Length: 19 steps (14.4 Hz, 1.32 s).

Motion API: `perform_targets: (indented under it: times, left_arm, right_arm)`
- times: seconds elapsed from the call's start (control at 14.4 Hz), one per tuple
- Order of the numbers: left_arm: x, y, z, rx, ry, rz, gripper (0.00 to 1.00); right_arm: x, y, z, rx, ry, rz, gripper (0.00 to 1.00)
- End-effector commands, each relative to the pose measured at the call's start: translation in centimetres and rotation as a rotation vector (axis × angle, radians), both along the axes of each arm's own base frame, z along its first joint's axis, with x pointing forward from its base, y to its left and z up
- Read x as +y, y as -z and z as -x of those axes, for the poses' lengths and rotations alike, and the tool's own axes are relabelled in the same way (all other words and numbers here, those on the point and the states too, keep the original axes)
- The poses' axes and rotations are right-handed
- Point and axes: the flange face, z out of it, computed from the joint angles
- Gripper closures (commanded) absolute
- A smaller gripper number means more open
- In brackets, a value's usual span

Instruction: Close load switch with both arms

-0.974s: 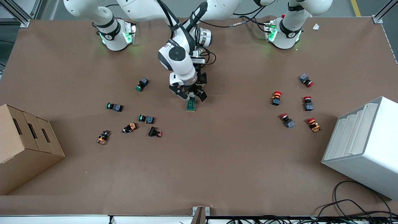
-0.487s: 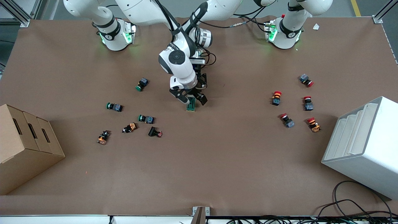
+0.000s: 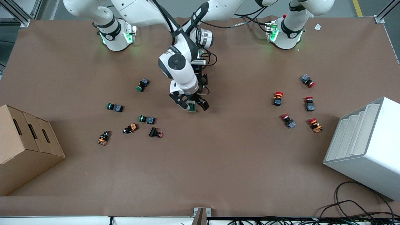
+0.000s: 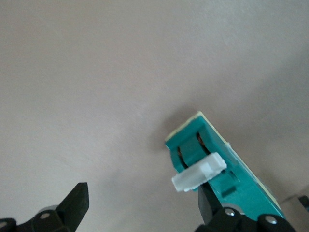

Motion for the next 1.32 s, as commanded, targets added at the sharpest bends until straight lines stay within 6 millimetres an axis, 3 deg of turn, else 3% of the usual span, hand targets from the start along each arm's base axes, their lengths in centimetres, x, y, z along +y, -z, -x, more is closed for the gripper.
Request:
perform_targets:
  times: [0.0,1.04,1.25]
  left_arm:
    - [-0.3,0.2,-0.5,0.001,0.010,0.028,0.00]
    - [-0.7,-0.2,-1.5,-0.003,0.002,0.048,0.00]
    - [-0.7,-0.3,-2.0,-0.006,-0.003,0.051,0.00]
  right_arm:
    - [-0.2,-0.3,-1.5,-0.008,0.010,-0.017,0.00]
    - [-0.9,1.9,-4.0,-0.014,-0.055,0.016,0.00]
    - [-1.2,1.4,-4.6,-0.017,-0.059,0.016,0.00]
